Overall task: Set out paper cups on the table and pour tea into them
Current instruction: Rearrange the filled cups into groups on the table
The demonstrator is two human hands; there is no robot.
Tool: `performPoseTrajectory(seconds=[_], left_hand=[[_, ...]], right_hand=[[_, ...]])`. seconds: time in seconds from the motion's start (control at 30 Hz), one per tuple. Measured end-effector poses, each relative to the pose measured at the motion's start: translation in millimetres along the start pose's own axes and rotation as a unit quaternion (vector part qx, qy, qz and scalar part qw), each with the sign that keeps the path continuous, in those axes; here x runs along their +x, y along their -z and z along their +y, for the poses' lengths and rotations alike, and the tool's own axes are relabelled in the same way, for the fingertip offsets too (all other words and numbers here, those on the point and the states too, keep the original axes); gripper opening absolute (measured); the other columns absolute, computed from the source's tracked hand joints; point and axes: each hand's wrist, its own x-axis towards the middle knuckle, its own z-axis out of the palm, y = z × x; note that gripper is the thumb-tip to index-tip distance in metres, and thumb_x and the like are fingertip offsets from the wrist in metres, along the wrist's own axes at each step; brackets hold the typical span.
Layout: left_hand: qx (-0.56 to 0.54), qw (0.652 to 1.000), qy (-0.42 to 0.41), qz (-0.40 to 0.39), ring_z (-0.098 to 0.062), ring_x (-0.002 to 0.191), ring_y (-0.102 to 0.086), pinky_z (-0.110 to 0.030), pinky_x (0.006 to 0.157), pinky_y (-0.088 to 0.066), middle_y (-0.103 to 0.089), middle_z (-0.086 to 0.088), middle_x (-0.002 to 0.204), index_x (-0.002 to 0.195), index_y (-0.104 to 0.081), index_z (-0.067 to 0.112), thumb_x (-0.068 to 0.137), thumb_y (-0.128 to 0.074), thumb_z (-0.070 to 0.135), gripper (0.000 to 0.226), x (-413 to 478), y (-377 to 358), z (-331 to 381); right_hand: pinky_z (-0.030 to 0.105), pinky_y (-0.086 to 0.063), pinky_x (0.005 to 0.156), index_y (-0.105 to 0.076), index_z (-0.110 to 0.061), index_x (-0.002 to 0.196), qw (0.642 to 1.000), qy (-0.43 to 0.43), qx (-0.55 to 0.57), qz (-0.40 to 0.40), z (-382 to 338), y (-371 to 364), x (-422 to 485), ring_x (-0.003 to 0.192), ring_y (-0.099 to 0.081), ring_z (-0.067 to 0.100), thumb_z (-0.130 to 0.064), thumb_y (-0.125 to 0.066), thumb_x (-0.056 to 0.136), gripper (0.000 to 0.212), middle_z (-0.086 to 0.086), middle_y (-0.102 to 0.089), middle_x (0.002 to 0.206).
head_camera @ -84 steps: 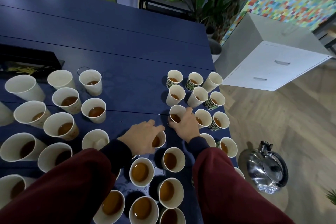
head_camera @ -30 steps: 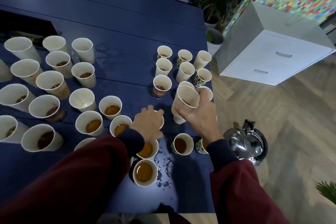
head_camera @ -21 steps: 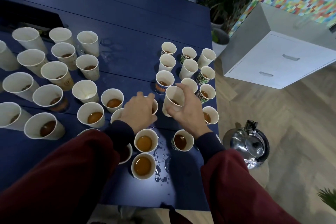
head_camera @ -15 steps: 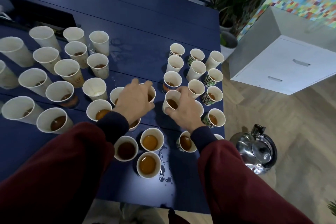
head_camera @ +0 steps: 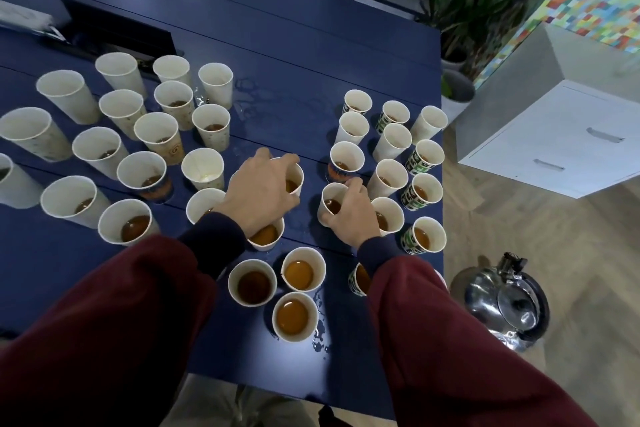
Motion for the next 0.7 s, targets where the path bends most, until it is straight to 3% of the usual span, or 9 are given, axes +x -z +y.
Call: performPoseTrajectory(seconds=[0.2, 0.43, 0.53, 0.6, 0.7], left_hand=[[-0.001, 1.0, 0.002, -0.009, -0.028, 0.115, -0.056, -0.039, 0.09, -0.053, -0.052, -0.008, 0.131, 0.141, -0.044, 0.036, 0.085, -0.073, 0.042, 0.063, 2, 5, 5], [-0.003, 1.0, -0.005, -0.01, -0.028, 0.117, -0.056, -0.039, 0.092, -0.052, -0.052, -0.008, 0.134, 0.143, -0.043, 0.036, 0.085, -0.074, 0.042, 0.065, 4, 11, 12], [-0.008, 1.0, -0.009, -0.017, -0.029, 0.114, -0.057, -0.04, 0.091, -0.051, -0.054, -0.009, 0.129, 0.142, -0.044, 0.035, 0.085, -0.074, 0.043, 0.065, 6, 13, 13], [-0.02, 1.0, -0.018, -0.011, -0.031, 0.111, -0.058, -0.04, 0.088, -0.049, -0.056, -0.01, 0.122, 0.14, -0.047, 0.031, 0.083, -0.073, 0.043, 0.064, 6, 16, 16], [-0.043, 0.999, -0.025, 0.004, -0.031, 0.108, -0.057, -0.039, 0.084, -0.044, -0.059, -0.009, 0.113, 0.132, -0.052, 0.023, 0.081, -0.072, 0.043, 0.058, 7, 24, 25]], right_hand=[[0.038, -0.045, 0.093, -0.04, -0.008, 0.128, 0.999, 0.014, -0.026, -0.027, 1, 6, 0, 0.114, -0.057, 0.038, -0.024, -0.081, 0.08, 0.065, 0.018, -0.05, 0.13], [0.038, -0.045, 0.096, -0.037, -0.011, 0.138, 0.998, 0.058, -0.028, -0.005, -8, 18, -13, 0.115, -0.053, 0.033, -0.032, -0.088, 0.073, 0.085, 0.014, -0.046, 0.128], [0.03, -0.042, 0.093, -0.039, -0.01, 0.136, 0.993, 0.107, -0.01, 0.037, -17, 28, -22, 0.116, -0.05, 0.028, -0.032, -0.085, 0.077, 0.078, 0.011, -0.046, 0.129], [0.027, -0.041, 0.095, -0.039, -0.012, 0.139, 0.99, 0.136, 0.031, 0.025, -26, 35, -25, 0.122, -0.049, 0.024, -0.031, -0.085, 0.076, 0.081, 0.009, -0.046, 0.135], [0.037, -0.046, 0.102, -0.033, -0.019, 0.147, 0.982, 0.171, 0.081, -0.007, -44, 41, -25, 0.127, -0.05, 0.019, -0.041, -0.086, 0.072, 0.094, 0.003, -0.048, 0.142]])
